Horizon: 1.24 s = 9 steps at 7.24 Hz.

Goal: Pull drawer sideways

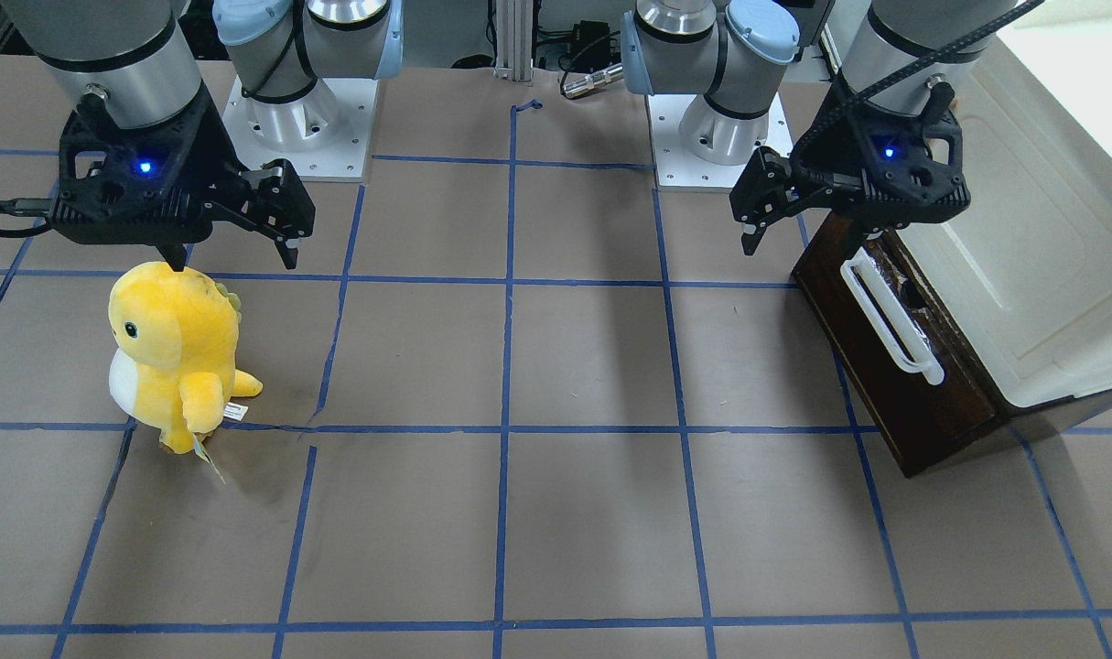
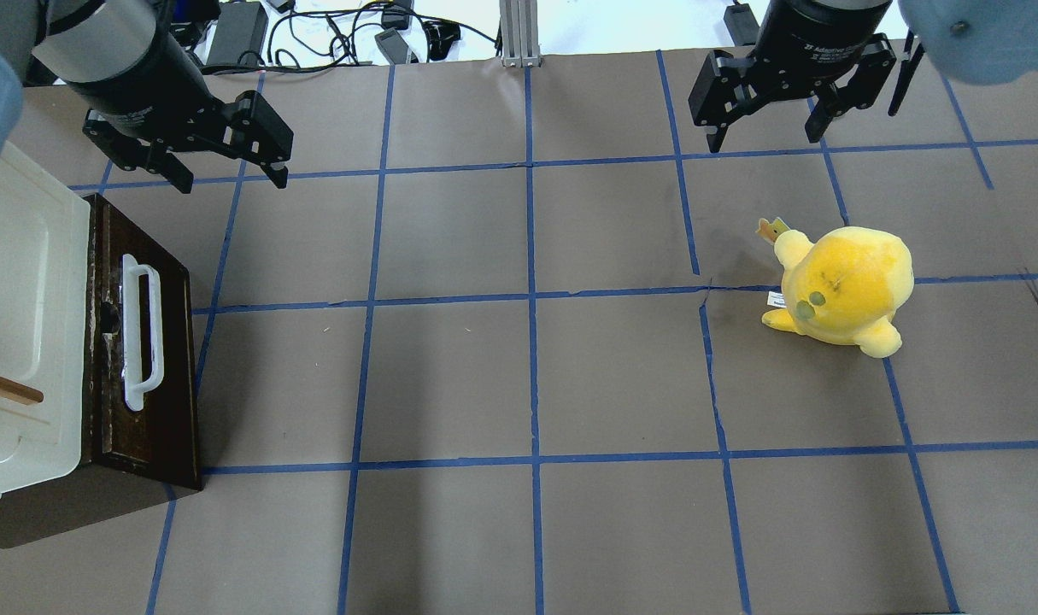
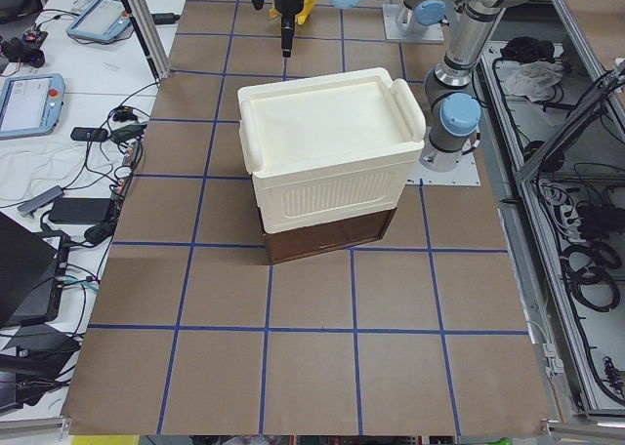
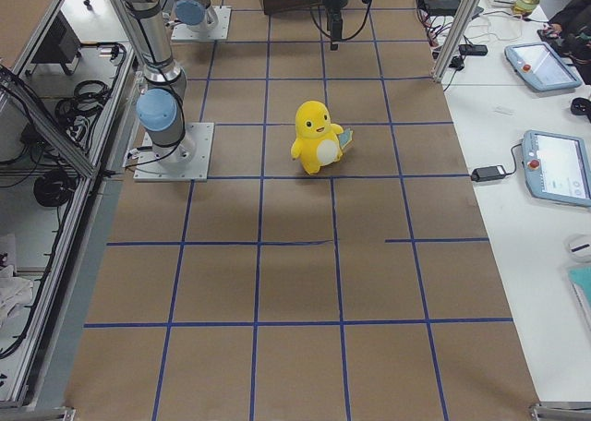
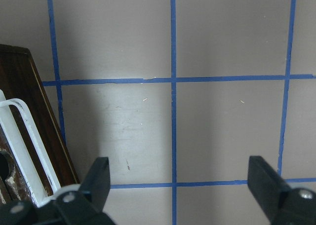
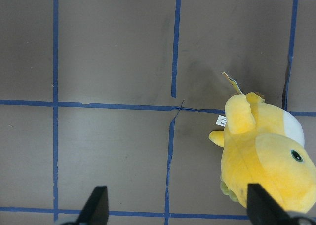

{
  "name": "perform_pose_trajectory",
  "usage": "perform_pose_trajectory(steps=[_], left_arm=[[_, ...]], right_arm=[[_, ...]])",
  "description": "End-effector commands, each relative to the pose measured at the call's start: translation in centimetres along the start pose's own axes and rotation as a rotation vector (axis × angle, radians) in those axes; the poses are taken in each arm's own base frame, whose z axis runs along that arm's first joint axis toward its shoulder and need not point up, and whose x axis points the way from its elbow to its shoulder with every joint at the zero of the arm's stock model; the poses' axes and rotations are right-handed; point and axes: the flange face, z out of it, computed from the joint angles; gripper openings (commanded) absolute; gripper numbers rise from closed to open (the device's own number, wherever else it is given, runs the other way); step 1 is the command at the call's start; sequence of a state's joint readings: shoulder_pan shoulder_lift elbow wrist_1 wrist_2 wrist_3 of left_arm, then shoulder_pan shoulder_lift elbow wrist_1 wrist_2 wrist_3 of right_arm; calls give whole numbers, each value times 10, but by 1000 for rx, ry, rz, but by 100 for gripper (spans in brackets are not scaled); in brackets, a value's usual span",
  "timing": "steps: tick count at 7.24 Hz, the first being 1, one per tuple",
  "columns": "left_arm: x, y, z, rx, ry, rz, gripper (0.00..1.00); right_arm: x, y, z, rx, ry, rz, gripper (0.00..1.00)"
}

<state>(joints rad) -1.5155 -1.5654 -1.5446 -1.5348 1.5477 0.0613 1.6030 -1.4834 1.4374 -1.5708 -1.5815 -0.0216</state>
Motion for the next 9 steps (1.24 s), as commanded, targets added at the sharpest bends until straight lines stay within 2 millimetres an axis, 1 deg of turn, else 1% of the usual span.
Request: perform_pose_trajectory(steps=[1, 3, 4, 5, 6, 7, 9], left_arm=[[-5, 2, -5, 7, -10, -9, 100], [-8, -7, 6, 0, -6, -12, 100], [-7, -6, 1, 19, -13, -15, 100], [-6, -4, -8, 38, -12, -10, 100], [-6, -5, -6, 33, -12, -12, 100], [-7, -9, 3, 16, -13, -10, 100], [-7, -13, 5, 38, -12, -12, 100]], right_arm=[[0, 0, 0, 0, 0, 0, 100], [0, 0, 0, 0, 0, 0, 100], [0, 0, 0, 0, -1, 0, 100], [0, 0, 0, 0, 0, 0, 100], [0, 0, 0, 0, -1, 0, 100], [0, 0, 0, 0, -1, 0, 100], [0, 0, 0, 0, 0, 0, 100]])
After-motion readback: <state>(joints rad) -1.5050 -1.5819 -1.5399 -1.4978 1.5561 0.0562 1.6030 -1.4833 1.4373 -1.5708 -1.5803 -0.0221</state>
